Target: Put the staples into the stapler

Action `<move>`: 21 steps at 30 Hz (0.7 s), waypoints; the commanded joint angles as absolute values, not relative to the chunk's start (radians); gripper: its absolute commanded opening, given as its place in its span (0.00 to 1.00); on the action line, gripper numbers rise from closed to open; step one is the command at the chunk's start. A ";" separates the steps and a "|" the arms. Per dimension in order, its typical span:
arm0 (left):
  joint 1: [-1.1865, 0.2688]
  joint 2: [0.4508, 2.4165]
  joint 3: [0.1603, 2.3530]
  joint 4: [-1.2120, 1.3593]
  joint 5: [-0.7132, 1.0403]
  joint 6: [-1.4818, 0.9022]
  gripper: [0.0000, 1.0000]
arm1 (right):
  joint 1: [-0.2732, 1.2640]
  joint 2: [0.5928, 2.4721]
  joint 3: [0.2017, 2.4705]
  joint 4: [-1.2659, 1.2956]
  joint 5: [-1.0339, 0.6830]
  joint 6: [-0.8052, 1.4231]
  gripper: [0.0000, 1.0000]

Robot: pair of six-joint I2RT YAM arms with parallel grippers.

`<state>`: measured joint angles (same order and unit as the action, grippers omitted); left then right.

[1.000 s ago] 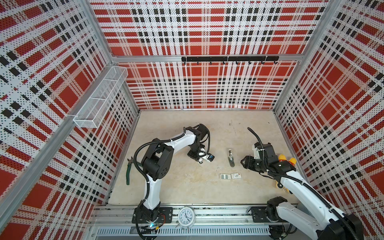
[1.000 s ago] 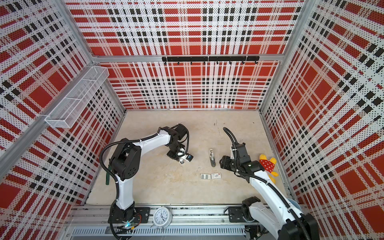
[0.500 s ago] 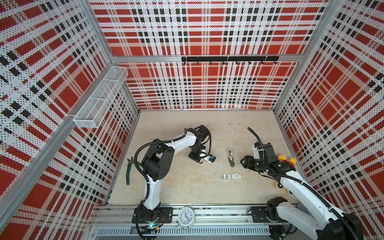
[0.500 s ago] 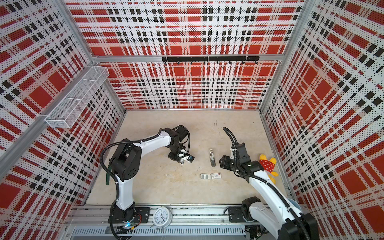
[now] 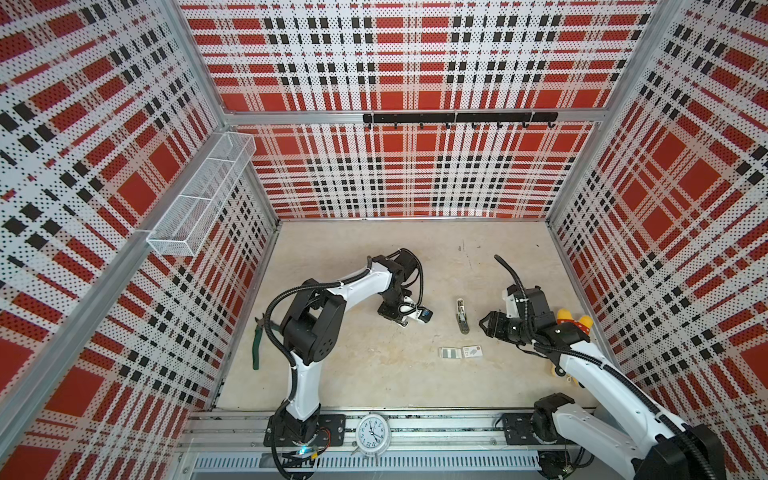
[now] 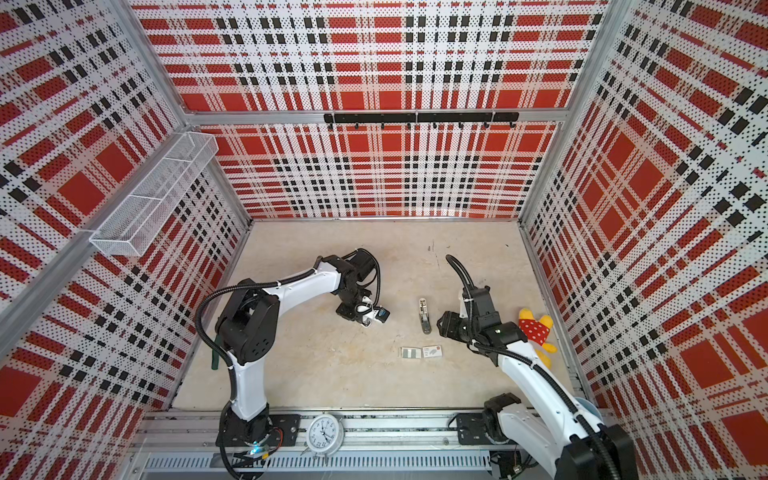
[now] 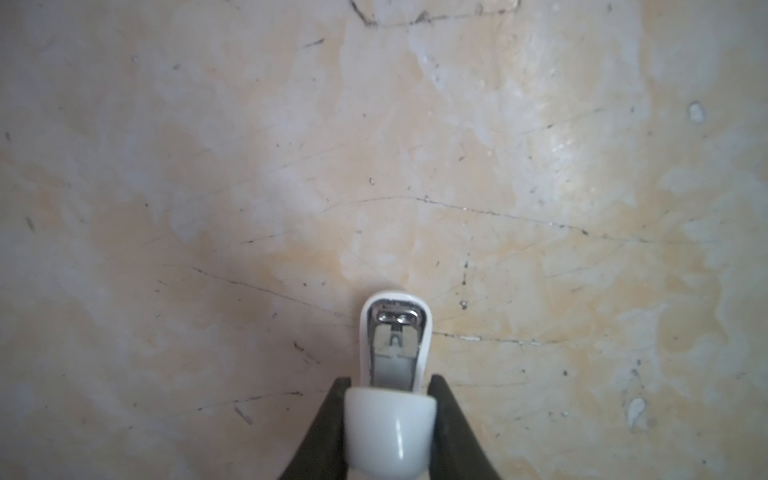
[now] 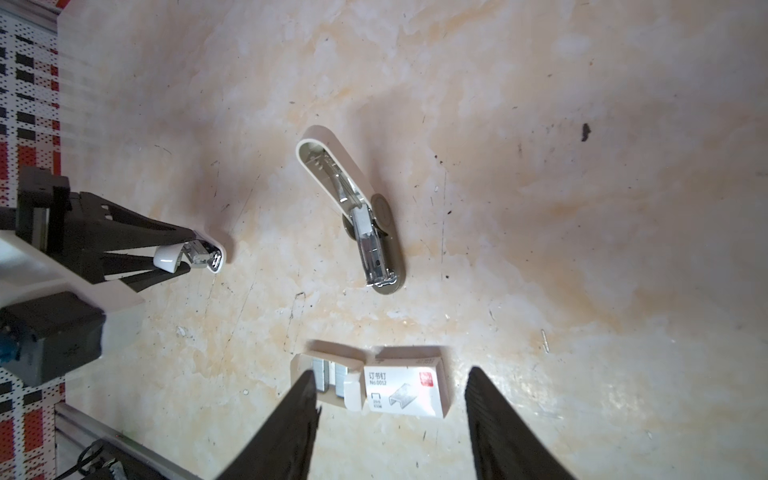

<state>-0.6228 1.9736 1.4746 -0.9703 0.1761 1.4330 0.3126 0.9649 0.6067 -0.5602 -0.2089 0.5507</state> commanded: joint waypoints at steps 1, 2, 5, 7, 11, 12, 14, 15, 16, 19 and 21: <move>-0.625 1.931 1.514 -0.989 0.226 1.397 0.13 | 0.309 0.980 0.603 -0.504 -0.271 0.551 0.58; -0.627 1.930 1.526 -0.990 0.242 1.365 0.12 | 0.309 0.985 0.605 -0.495 -0.288 0.551 0.58; -0.633 1.916 1.554 -0.991 0.290 1.276 0.12 | 0.309 1.011 0.606 -0.429 -0.368 0.560 0.58; -0.644 1.902 1.565 -0.981 0.315 1.215 0.13 | 0.310 1.046 0.607 -0.368 -0.435 0.575 0.57; -0.676 1.862 1.557 -0.943 0.326 1.109 0.13 | 0.332 1.137 0.639 -0.298 -0.523 0.580 0.55; -0.688 1.851 1.550 -0.929 0.317 1.090 0.13 | 0.344 1.159 0.651 -0.293 -0.528 0.573 0.55; -0.709 1.828 1.532 -0.901 0.308 1.058 0.13 | 0.370 1.200 0.670 -0.262 -0.544 0.572 0.54; -0.719 1.819 1.525 -0.892 0.309 1.042 0.13 | 0.379 1.218 0.673 -0.239 -0.555 0.579 0.53; -0.729 1.813 1.521 -0.889 0.308 1.029 0.13 | 0.388 1.237 0.678 -0.216 -0.565 0.584 0.52; -0.763 1.805 1.511 -0.885 0.273 1.008 0.12 | 0.401 1.264 0.681 -0.175 -0.585 0.596 0.49; -0.773 1.802 1.505 -0.881 0.263 0.999 0.12 | 0.406 1.262 0.672 -0.150 -0.590 0.606 0.48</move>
<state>-0.7582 1.8294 1.5249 -0.8989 0.2779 1.0424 0.3992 1.2629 0.6556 -0.2485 -0.5533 0.5922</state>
